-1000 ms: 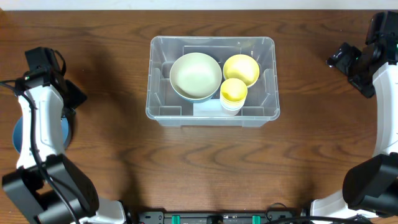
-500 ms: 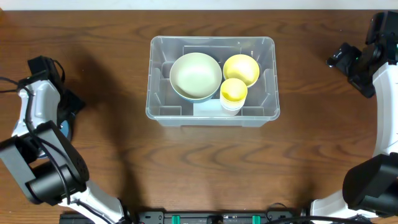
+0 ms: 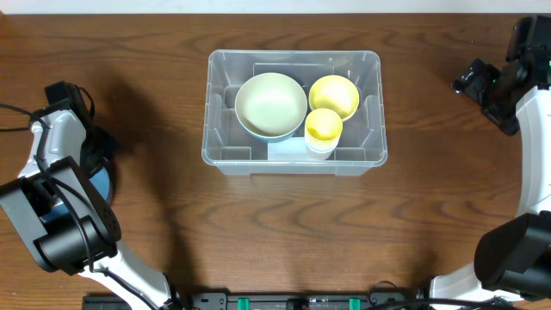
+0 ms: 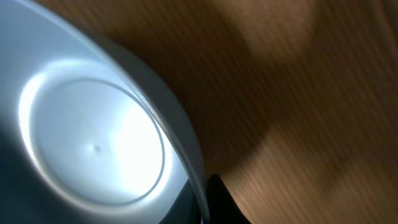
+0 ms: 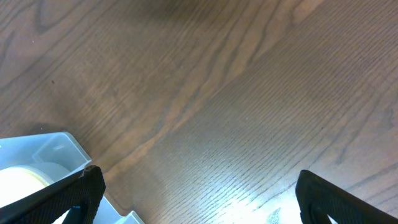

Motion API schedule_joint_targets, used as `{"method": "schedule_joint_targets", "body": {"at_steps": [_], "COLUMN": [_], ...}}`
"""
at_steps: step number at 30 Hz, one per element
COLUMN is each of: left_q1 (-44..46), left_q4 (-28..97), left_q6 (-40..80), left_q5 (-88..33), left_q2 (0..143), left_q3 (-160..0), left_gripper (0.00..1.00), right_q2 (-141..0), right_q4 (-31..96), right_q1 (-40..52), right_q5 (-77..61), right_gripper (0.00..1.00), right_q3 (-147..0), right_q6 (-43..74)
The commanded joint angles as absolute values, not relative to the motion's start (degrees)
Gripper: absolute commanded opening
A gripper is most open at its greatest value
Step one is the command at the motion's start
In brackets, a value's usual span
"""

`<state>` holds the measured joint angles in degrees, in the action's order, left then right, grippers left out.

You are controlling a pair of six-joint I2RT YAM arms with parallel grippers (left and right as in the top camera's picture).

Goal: Pack container
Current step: 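Grasp the blue bowl rim with the left gripper and lift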

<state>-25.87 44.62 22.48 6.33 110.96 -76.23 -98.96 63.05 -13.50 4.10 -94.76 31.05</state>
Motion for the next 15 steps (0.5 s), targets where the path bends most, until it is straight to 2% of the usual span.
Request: {"method": "schedule_joint_targets", "body": {"at_steps": [1,8,15], "left_q1": [-26.06,-25.39,-21.56], "left_q4": [44.73,44.66,44.40], "left_q6": [22.37,19.75,12.49], "left_q5": [-5.37,-27.00,-28.95], "left_q2": [111.48,108.79,99.94], "left_q3": [-78.06,-83.88,-87.39], "left_gripper": [0.06,0.06,0.06], "right_q2": [-99.15,-99.15,-99.15], "right_q4": [63.05,63.05,63.05], "right_q1": [-13.65,-13.65,-13.65], "right_q5": [4.49,4.49,4.49], "right_gripper": [0.99,0.99,0.99], "right_q3": [-94.80,-94.80,-94.80], "right_q6": [31.90,31.90,31.90]}}
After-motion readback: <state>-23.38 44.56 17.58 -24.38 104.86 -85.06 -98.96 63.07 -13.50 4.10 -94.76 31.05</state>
